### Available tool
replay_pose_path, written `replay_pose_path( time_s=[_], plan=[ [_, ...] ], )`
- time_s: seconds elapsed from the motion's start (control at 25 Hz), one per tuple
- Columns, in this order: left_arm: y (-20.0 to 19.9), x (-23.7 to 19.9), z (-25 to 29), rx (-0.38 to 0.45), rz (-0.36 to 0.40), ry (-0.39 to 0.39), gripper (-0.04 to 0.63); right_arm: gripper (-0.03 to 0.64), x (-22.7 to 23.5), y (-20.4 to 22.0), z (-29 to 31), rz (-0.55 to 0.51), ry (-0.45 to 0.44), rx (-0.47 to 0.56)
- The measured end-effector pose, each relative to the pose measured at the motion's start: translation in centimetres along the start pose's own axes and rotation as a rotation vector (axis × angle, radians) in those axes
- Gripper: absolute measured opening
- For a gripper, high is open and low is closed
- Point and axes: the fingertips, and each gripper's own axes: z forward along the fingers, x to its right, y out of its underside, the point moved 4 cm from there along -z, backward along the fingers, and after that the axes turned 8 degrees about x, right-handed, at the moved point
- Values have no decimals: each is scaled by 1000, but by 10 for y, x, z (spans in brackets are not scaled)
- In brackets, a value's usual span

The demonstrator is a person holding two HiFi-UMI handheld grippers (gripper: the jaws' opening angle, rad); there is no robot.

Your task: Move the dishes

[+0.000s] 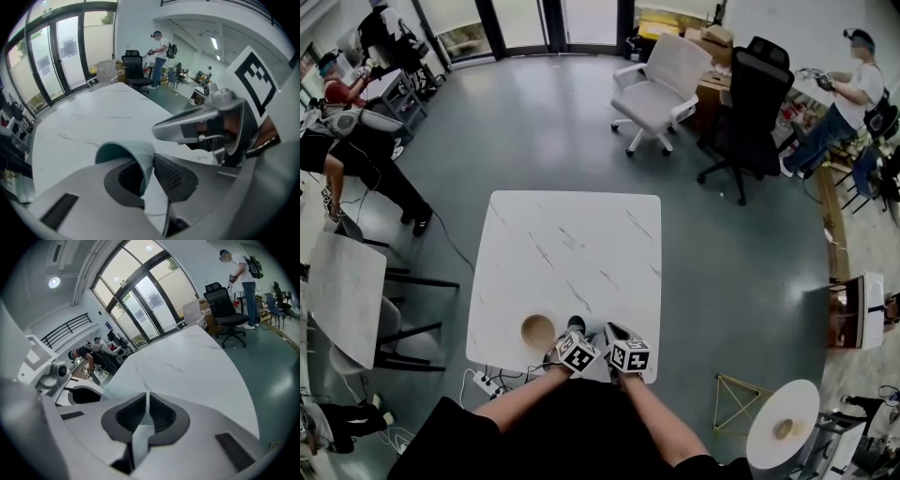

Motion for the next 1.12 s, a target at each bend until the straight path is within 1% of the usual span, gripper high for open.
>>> replay_pose_path(
  time_s=[0.08,0.28,0.52,0.72,0.84,0.92,1.12],
  plan=[
    [-2,1,0,-7,26,-4,66,35,3,0,0,6,5,4],
    [-9,4,3,22,17,4,66,35,2,4,0,17,-3,-3],
    [-30,14,-4,109,-17,38,72,35,6,-2,-5,20,5,20],
    [-35,20,-7,215,-60,85,72,35,12,-4,-12,25,32,45],
    [-38,22,-14,261,-73,101,72,35,15,-8,-18,16,50,70],
    [-40,22,-19,302,-92,115,72,35,15,-11,-22,-7,62,85],
    [-41,19,-31,410,-201,151,72,35,14,-16,-33,-135,115,123]
  ],
)
